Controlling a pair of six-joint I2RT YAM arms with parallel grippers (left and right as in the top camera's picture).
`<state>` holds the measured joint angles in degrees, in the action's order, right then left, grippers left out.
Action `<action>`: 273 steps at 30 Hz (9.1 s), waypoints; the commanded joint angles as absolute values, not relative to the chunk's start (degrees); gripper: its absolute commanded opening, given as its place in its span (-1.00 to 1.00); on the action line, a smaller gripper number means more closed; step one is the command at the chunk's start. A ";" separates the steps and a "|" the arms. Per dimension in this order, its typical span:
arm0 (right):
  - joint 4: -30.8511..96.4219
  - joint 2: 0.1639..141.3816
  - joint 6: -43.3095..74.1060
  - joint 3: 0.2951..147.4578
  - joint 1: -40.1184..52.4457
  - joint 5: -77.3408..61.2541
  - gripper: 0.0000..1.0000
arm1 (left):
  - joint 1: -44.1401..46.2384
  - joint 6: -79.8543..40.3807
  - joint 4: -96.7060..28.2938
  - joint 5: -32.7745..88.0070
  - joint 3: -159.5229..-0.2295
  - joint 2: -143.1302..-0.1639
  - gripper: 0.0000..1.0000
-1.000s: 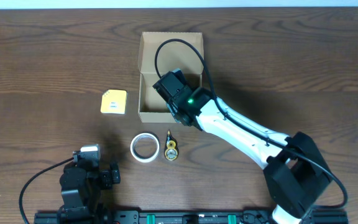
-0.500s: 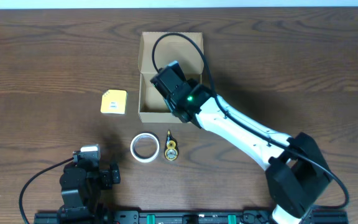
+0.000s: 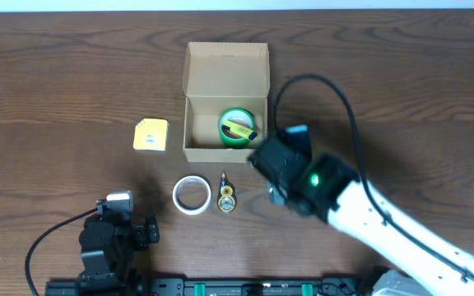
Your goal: Pack container
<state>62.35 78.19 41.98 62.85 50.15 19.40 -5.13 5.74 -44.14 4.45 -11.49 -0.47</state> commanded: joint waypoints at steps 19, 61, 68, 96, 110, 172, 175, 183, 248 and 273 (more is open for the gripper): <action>31.05 102.04 74.76 57.98 62.96 12.16 0.63 | -4.91 4.67 -45.89 4.05 -10.96 -0.21 0.91; 35.20 109.60 71.96 64.14 60.07 14.48 -0.49 | -4.91 4.67 -45.89 4.05 -10.96 -0.21 0.91; 38.02 107.22 69.58 64.18 60.07 11.09 -0.64 | -4.91 4.67 -45.89 4.05 -10.96 -0.21 0.91; 40.14 91.72 51.29 73.49 59.09 28.51 -0.80 | -4.91 4.67 -45.89 4.05 -10.96 -0.21 0.91; 28.47 99.18 37.58 73.49 44.66 27.59 -0.83 | -4.91 4.67 -45.89 4.05 -10.96 -0.21 0.91; 55.00 28.86 22.61 49.69 34.30 19.88 0.98 | -4.91 4.67 -45.89 4.05 -10.96 -0.21 0.91; 60.14 28.73 22.48 49.34 34.30 25.43 0.99 | -4.91 4.67 -45.89 4.05 -10.96 -0.21 0.91; 56.51 22.70 11.90 38.24 30.35 26.79 0.98 | -4.91 4.67 -45.89 4.05 -10.96 -0.21 0.91; 49.04 1.06 5.06 11.11 7.53 8.97 0.99 | -4.80 -7.97 -32.45 7.81 -55.88 -60.05 0.91; 49.04 1.06 5.06 11.11 7.53 8.97 0.98 | -4.80 1.10 -39.31 14.72 -75.92 -101.38 0.91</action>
